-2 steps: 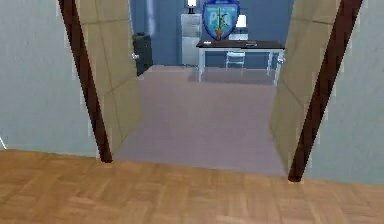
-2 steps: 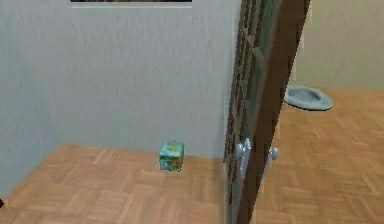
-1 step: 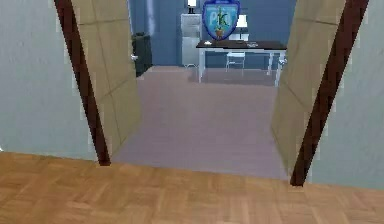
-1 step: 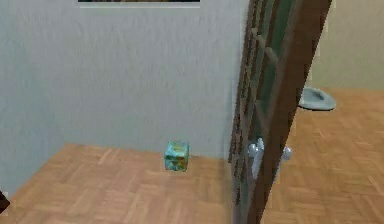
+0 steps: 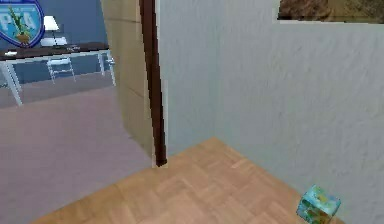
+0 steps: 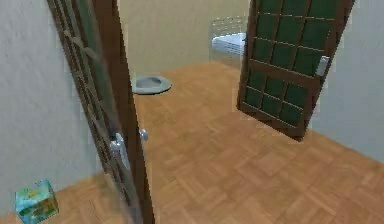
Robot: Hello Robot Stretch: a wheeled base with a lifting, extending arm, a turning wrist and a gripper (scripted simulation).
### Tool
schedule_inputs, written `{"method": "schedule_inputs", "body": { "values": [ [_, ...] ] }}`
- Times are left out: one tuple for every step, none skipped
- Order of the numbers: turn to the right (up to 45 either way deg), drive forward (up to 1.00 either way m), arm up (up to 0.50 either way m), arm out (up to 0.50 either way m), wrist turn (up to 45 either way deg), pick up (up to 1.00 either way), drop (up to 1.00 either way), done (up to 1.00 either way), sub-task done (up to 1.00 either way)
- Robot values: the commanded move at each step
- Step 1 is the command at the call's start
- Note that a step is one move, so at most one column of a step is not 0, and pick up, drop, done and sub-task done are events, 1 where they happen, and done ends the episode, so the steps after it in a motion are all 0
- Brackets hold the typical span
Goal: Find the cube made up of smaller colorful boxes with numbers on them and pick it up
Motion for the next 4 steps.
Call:
{"method": "schedule_inputs", "body": {
  "values": [
    [24.0, 0.0, 0.0, 0.0, 0.0, 0.0, 0.0, 0.0, 0.0],
    [0.0, 0.6, 0.0, 0.0, 0.0, 0.0, 0.0, 0.0, 0.0],
    [-45.0, 0.0, 0.0, 0.0, 0.0, 0.0, 0.0, 0.0, 0.0],
    [-15.0, 0.0, 0.0, 0.0, 0.0, 0.0, 0.0, 0.0, 0.0]
  ]
}}
